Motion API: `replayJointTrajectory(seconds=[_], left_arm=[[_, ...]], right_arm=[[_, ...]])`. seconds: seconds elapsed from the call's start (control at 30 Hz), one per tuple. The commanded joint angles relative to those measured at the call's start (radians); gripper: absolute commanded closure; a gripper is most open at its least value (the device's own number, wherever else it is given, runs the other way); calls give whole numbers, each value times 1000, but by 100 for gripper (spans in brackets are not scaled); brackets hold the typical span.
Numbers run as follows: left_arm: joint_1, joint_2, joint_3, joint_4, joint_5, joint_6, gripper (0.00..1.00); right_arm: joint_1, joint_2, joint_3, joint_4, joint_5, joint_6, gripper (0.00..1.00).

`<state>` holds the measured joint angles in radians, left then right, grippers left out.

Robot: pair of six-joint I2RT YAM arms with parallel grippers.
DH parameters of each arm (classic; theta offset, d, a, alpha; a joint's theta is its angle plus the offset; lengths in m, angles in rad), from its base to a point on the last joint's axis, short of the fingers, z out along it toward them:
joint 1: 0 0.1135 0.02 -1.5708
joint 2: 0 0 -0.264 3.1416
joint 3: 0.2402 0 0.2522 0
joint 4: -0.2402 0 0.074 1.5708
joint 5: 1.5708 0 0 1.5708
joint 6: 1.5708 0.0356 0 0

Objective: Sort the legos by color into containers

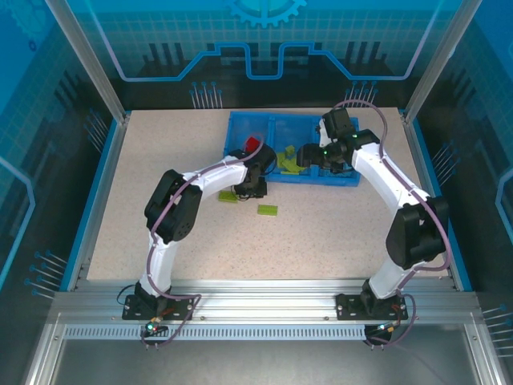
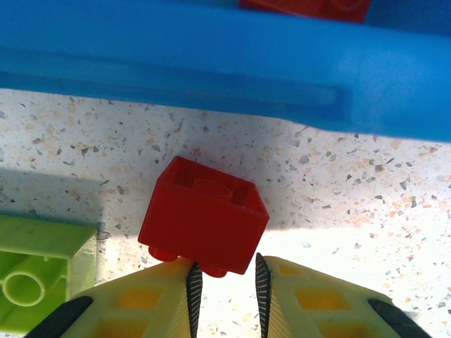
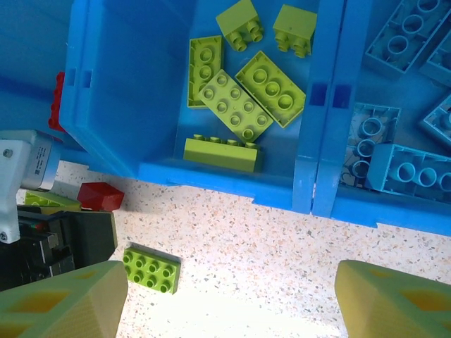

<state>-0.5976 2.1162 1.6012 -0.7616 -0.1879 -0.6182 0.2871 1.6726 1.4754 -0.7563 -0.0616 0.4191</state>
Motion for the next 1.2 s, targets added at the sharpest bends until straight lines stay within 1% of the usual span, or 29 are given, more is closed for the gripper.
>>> replayJointTrajectory(seconds=[0.0,0.03,0.1,0.27,0.33,0.43,0.6,0.73,0.97,1.03,1.17], left_arm=[[-14,-64,-47,-18,-21,11,70],[-15,-75,-58,-20,-30,7,69],[-16,-99,-75,-19,-54,3,56],[-17,-116,-61,-34,-89,20,32],[-17,-109,-51,-30,-100,26,27],[-16,-81,-38,-5,-100,40,25],[-14,-13,15,9,-95,67,25],[-11,6,35,38,-91,92,27],[14,31,35,52,-67,101,35],[15,31,33,56,-60,110,40],[15,27,24,62,-41,111,60]], right_arm=[[-12,-30,-18,8,-11,2,21],[-12,-29,-19,11,-14,4,21],[-12,-25,-20,14,-18,5,21],[-12,-16,-27,27,-27,13,21],[-12,-14,-30,29,-28,17,21],[-12,-15,-30,29,-25,17,21],[-14,-21,-27,21,-12,12,21],[-15,-26,-29,17,-6,10,21],[-15,-25,-35,17,-4,17,21],[-15,-25,-35,17,-2,16,20],[-15,-21,-32,17,-3,20,20]])
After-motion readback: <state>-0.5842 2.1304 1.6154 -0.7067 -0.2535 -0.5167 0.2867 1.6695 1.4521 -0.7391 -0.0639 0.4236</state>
